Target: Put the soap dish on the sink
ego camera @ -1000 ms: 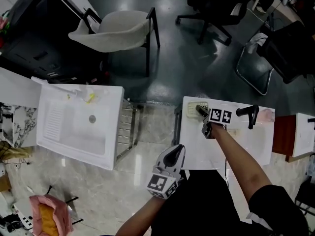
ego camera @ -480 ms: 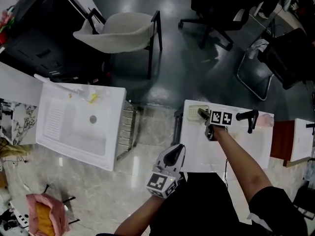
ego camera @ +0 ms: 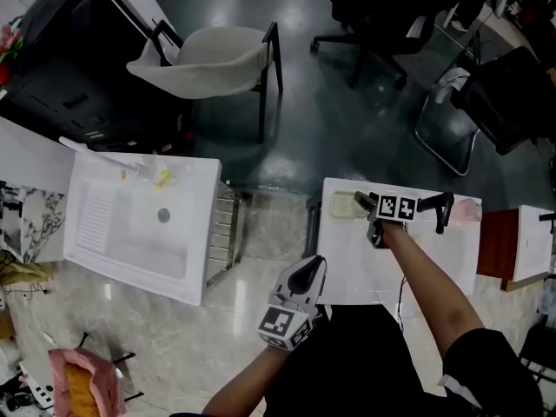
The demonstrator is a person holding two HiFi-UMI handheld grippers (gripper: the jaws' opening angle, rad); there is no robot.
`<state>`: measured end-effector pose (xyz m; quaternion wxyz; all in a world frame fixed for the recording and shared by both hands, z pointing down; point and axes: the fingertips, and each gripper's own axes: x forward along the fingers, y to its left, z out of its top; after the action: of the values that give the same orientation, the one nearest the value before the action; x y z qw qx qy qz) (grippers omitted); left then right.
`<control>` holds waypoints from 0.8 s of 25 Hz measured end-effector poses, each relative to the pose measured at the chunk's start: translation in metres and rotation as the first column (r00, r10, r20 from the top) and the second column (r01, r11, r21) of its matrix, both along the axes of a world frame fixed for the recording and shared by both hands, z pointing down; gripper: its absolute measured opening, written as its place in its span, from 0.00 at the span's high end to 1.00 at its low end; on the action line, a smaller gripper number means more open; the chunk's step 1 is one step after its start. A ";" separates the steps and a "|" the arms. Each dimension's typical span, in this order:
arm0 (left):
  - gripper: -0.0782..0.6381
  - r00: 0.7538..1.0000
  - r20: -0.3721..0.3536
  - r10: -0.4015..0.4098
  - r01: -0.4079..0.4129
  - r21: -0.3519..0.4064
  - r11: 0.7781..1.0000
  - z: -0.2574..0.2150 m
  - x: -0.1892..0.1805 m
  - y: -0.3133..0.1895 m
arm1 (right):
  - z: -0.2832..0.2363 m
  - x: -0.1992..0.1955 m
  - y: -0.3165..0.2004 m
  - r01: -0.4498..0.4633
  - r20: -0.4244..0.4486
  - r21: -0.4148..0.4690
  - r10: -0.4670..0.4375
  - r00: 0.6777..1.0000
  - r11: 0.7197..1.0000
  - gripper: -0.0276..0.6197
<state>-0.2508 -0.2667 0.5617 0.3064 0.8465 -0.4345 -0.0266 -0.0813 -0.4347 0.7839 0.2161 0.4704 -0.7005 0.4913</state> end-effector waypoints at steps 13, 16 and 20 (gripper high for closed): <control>0.86 1.000 0.027 -0.012 0.010 0.055 0.998 -0.025 0.015 0.007 | -0.084 0.016 0.010 0.046 0.009 0.211 -0.049 0.999 0.976 0.58; 0.86 0.999 0.042 -0.032 0.029 0.065 0.997 -0.032 0.020 0.011 | -0.109 0.016 0.025 0.073 0.041 0.251 -0.086 0.995 0.965 0.58; 0.86 0.997 0.052 -0.059 0.055 0.077 0.996 -0.041 0.035 0.021 | -0.151 0.024 0.053 0.161 -0.010 0.343 -0.168 0.986 0.925 0.58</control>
<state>-0.2160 -0.2459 0.5204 0.2614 0.8452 -0.4652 -0.0288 -0.0576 -0.3818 0.6327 0.1647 0.4356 -0.8143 0.3466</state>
